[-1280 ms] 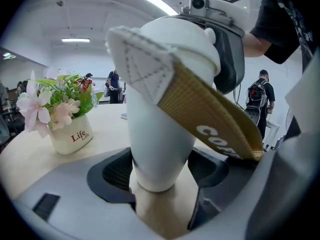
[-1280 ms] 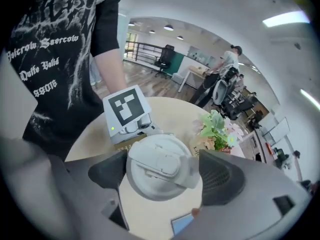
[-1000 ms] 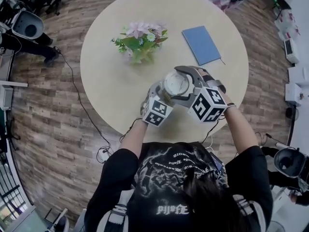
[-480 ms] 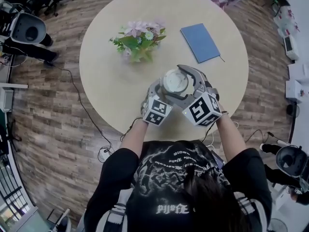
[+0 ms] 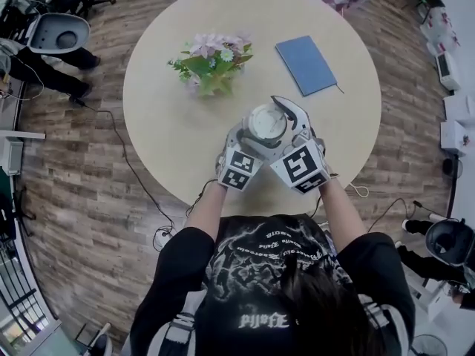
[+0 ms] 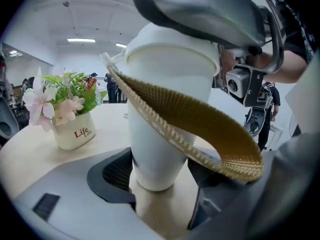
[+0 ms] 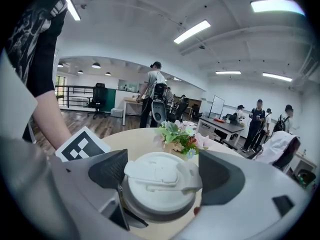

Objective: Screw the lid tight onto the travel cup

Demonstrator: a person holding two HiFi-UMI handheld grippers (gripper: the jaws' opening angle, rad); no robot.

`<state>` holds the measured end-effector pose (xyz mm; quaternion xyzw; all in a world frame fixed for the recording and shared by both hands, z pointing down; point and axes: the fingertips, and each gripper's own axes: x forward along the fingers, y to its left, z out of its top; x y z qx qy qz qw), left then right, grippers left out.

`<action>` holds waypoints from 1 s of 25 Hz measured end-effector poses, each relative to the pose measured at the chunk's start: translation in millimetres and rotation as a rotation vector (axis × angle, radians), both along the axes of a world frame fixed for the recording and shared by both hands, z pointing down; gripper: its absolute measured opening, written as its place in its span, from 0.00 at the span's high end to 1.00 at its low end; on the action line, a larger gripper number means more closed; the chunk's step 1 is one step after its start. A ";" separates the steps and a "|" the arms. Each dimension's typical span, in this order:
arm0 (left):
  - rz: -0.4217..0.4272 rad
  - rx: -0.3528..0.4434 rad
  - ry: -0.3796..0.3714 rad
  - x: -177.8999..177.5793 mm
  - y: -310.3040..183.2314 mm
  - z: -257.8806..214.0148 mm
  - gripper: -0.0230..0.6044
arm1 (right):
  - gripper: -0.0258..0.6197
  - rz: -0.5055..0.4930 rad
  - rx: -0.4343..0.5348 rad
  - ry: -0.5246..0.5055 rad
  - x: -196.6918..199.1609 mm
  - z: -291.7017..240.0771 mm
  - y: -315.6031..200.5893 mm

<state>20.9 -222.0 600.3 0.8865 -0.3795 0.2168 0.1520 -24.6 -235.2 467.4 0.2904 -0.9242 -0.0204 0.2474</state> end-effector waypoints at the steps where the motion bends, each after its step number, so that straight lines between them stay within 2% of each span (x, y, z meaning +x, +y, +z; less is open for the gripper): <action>1: 0.003 -0.002 0.003 -0.2 0.2 0.5 0.38 | 0.27 0.001 -0.021 -0.025 0.7 -2.1 -0.1; 2: 0.006 -0.006 0.007 0.1 0.7 0.6 0.38 | 0.31 0.007 -0.043 -0.058 2.1 -5.9 0.0; 6: 0.019 -0.051 0.024 1.1 3.6 -4.7 0.38 | 0.28 0.052 -0.084 -0.211 13.5 -34.1 3.2; 12: -0.036 -0.088 0.074 -11.4 17.6 -6.8 0.37 | 0.27 0.215 -0.039 -0.365 72.1 -57.6 4.1; 15: -0.060 -0.103 0.069 -23.0 37.1 -4.8 0.37 | 0.29 0.291 -0.050 -0.373 103.7 -41.6 14.6; 18: -0.103 -0.103 0.077 -34.5 56.0 -12.1 0.37 | 0.30 0.319 -0.070 -0.317 122.4 -18.0 34.3; 21: -0.149 -0.073 0.094 -45.2 71.2 -17.3 0.37 | 0.30 0.356 -0.097 -0.254 135.3 12.1 53.8; 25: -0.201 -0.047 0.116 -50.1 91.2 -31.3 0.37 | 0.30 0.437 -0.165 -0.265 149.1 45.7 81.7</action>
